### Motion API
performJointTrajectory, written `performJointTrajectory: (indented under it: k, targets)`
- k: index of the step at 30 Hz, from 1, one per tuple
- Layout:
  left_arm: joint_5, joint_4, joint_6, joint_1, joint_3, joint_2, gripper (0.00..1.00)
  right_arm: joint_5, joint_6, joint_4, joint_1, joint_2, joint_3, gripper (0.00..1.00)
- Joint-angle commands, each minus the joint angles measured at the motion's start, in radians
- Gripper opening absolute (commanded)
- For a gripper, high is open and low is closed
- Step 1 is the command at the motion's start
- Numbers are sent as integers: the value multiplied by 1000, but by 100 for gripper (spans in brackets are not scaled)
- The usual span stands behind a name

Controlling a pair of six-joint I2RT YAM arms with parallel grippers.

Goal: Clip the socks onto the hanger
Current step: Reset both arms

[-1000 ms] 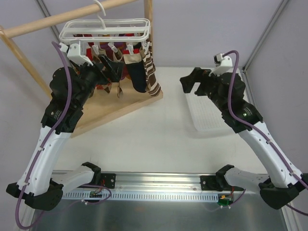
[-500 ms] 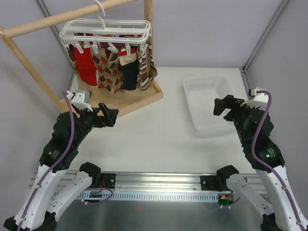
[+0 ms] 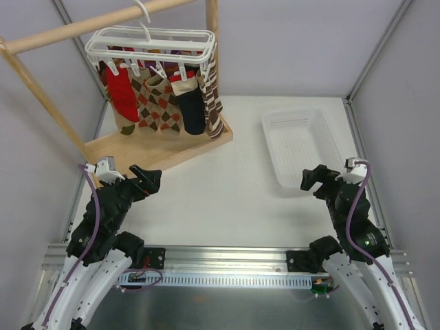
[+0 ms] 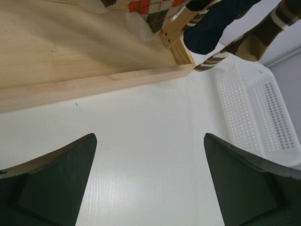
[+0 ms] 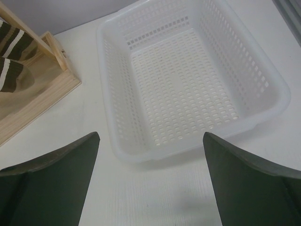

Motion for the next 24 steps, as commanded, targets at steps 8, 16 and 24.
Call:
performJointTrajectory:
  k: [8,16,24]
  targets:
    - [-44,21,-41,11,35,113,99,62,7,76,-2,91,10,97]
    - [-24,20,-33,11,69,206,99,2,35,133,-2,240,38,97]
    - [-5,21,-78,17,64,248,99,25,29,144,-2,228,29,97]
